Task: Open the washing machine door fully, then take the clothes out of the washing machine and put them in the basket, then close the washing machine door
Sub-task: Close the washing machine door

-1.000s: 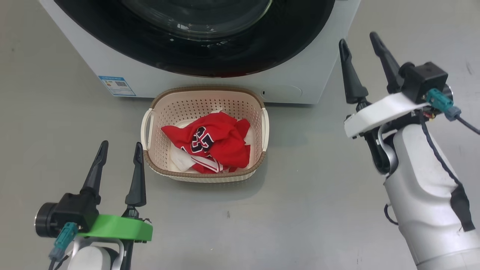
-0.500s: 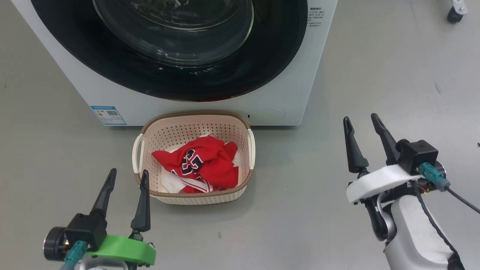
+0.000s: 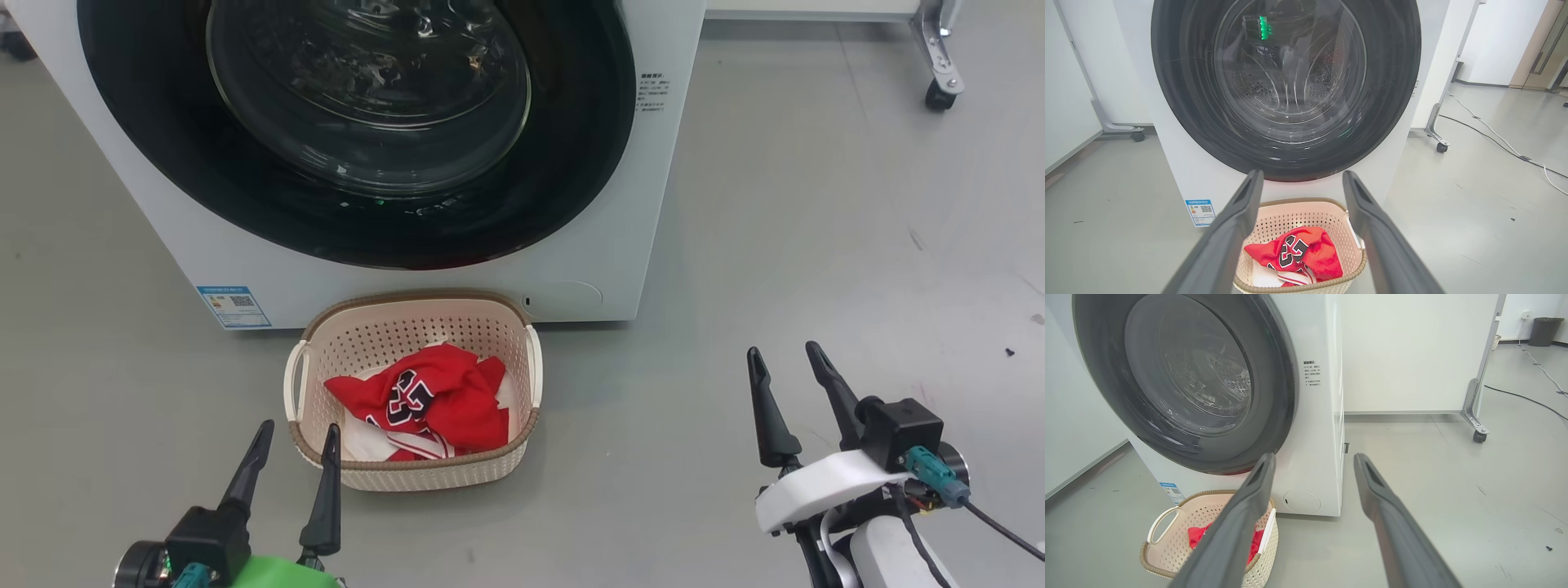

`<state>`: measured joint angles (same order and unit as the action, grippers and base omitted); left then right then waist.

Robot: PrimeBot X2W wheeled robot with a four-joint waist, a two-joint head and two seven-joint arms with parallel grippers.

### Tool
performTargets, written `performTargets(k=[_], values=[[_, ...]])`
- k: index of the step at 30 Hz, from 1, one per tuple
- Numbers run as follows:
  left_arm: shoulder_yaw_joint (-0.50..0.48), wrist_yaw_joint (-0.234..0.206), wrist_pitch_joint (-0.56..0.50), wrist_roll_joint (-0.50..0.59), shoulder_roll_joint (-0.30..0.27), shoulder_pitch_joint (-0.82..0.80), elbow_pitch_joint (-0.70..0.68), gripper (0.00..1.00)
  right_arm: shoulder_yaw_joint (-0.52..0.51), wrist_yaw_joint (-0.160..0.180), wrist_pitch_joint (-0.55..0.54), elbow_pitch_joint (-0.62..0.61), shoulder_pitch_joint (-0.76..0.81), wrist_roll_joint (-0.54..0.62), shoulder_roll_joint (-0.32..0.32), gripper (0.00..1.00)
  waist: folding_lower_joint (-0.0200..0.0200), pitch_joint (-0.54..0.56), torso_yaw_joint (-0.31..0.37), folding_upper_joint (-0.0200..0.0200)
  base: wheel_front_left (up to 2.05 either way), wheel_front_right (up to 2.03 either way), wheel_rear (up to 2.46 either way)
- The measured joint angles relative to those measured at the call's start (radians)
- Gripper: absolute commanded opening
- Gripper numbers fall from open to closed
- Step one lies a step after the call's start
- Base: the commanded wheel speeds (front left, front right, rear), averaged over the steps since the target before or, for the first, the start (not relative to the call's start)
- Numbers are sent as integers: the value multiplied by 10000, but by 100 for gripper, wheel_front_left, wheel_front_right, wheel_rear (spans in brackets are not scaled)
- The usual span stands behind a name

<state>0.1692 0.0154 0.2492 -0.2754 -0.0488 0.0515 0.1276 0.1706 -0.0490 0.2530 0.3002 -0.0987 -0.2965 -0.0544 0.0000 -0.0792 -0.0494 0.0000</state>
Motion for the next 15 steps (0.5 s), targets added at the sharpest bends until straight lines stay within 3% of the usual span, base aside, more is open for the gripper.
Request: performTargets(k=[15], values=[[59, 0, -107, -4, -13, 507, -29, 100, 81, 257, 0, -704, 1054, 50, 65, 100, 0, 473, 106, 0, 0, 0, 0]])
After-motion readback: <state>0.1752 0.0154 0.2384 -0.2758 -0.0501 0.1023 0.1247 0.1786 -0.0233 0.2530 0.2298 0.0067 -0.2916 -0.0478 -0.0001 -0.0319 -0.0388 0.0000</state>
